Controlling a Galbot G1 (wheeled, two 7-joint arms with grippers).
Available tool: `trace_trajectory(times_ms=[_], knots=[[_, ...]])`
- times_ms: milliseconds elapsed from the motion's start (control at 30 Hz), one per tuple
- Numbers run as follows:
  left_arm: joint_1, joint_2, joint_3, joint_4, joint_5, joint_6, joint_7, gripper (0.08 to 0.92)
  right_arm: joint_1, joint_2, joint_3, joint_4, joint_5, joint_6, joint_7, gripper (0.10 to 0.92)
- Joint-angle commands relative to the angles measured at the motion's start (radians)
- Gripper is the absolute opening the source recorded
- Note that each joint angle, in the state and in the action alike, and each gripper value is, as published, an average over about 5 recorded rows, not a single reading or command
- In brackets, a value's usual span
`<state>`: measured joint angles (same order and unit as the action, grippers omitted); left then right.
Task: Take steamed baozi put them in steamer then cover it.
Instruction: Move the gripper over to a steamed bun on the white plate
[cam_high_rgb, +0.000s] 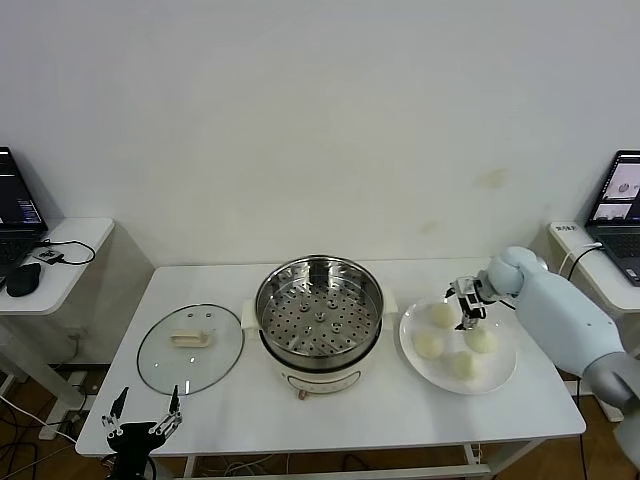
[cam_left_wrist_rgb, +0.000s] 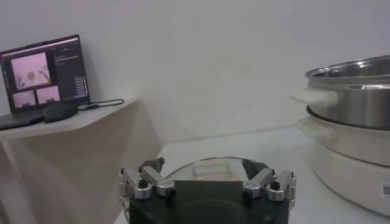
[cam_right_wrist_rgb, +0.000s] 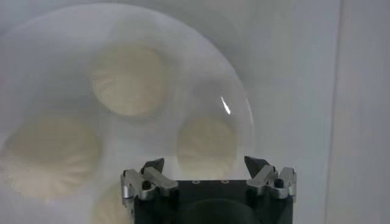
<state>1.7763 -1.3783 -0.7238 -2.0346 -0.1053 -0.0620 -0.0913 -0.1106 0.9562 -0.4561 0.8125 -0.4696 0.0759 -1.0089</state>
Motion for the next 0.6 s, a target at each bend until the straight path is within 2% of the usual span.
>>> trace_trajectory(times_ms=[33, 300, 600], knots=[[0.001, 0.001, -0.004, 0.000, -0.002, -0.001, -0.001, 0.823, 0.020, 0.037, -0.016, -0.049, -0.033, 0.002, 0.003, 0.764], [0.002, 0.000, -0.006, -0.003, -0.004, -0.003, -0.001, 0.823, 0.018, 0.070, 0.000, -0.096, -0.057, 0.012, 0.025, 0.705], [0.003, 0.003, -0.007, -0.009, -0.003, -0.004, -0.001, 0.823, 0.018, 0.068, -0.004, -0.083, -0.049, 0.013, 0.024, 0.641]])
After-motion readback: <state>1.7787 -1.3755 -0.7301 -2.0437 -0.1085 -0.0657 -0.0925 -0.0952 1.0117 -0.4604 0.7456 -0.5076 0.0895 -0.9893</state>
